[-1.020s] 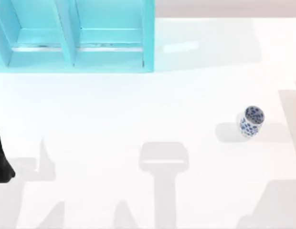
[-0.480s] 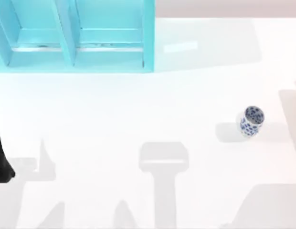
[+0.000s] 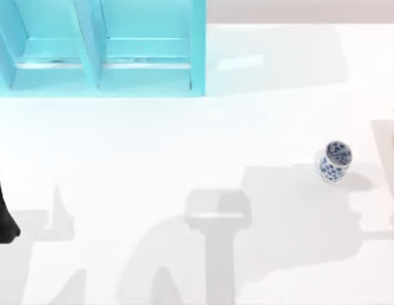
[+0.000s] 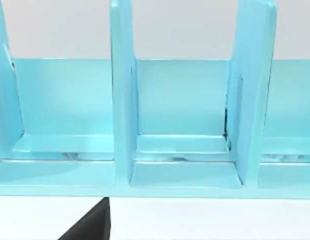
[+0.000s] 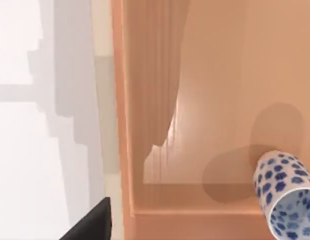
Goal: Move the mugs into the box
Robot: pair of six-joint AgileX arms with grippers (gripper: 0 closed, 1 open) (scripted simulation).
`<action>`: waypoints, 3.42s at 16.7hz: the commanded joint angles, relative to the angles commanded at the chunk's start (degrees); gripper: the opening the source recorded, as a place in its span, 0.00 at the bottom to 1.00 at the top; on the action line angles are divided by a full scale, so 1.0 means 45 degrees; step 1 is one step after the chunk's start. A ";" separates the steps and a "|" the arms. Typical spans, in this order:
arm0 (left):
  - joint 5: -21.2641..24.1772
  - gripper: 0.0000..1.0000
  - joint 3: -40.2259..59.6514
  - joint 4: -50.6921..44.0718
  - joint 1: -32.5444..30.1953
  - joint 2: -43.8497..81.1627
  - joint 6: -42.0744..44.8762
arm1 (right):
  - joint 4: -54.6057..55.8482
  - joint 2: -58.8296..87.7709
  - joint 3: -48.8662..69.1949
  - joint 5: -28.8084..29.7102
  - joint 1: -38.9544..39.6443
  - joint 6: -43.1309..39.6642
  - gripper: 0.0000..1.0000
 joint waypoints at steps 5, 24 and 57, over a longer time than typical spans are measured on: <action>0.0000 1.00 0.0000 0.0000 0.0000 0.0000 0.0000 | 0.1062 0.2365 0.1373 -0.0023 0.4457 0.4503 1.00; 0.0000 1.00 0.0000 0.0000 0.0000 0.0000 0.0000 | 0.6107 0.4041 -0.1380 -0.0075 0.6554 0.6621 1.00; 0.0000 1.00 0.0000 0.0000 0.0000 0.0000 0.0000 | 0.6250 0.3858 -0.1318 0.0022 0.7045 0.6758 0.00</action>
